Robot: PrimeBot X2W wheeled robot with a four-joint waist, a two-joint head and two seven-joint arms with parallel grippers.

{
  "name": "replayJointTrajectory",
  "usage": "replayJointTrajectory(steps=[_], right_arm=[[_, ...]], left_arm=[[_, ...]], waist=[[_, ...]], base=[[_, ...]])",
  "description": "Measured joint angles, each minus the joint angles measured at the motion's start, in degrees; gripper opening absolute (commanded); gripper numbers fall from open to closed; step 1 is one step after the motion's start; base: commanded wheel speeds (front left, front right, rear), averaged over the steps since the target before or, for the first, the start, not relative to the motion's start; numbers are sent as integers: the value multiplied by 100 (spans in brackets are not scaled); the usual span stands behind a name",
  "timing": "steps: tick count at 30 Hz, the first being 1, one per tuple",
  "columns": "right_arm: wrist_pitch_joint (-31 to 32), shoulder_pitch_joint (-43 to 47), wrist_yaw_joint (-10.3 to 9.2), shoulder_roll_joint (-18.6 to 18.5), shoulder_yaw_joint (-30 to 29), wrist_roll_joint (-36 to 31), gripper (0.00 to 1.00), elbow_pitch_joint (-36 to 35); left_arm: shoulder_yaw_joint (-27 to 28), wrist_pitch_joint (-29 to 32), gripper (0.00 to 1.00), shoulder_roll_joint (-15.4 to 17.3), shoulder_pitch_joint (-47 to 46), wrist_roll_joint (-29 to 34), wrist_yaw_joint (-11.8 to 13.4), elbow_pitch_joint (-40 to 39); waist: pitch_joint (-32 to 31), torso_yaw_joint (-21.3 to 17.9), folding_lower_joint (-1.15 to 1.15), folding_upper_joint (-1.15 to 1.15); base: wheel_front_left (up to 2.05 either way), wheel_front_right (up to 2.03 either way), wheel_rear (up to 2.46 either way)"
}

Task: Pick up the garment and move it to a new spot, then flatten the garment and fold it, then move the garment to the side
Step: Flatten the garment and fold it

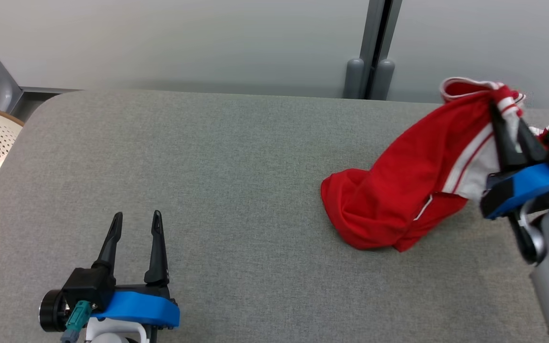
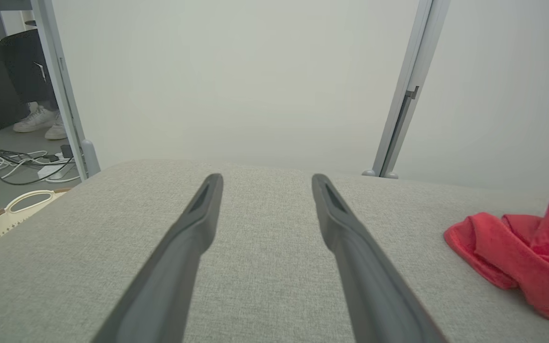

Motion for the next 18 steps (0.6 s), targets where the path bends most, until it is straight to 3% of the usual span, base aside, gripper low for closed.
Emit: replayJointTrajectory(steps=[9,18], right_arm=[[420,181,1,684,1021,-48,0,-777],[331,-14,1,1468,2331,51,0,-229]], left_arm=[[-103,0,100,0,18,-127,36,-32],[-180,0,100,1,-34,-238,70,10]], waist=[[6,202,0,0],[128,547,0,0]], base=[[0,0,0],[0,0,0]])
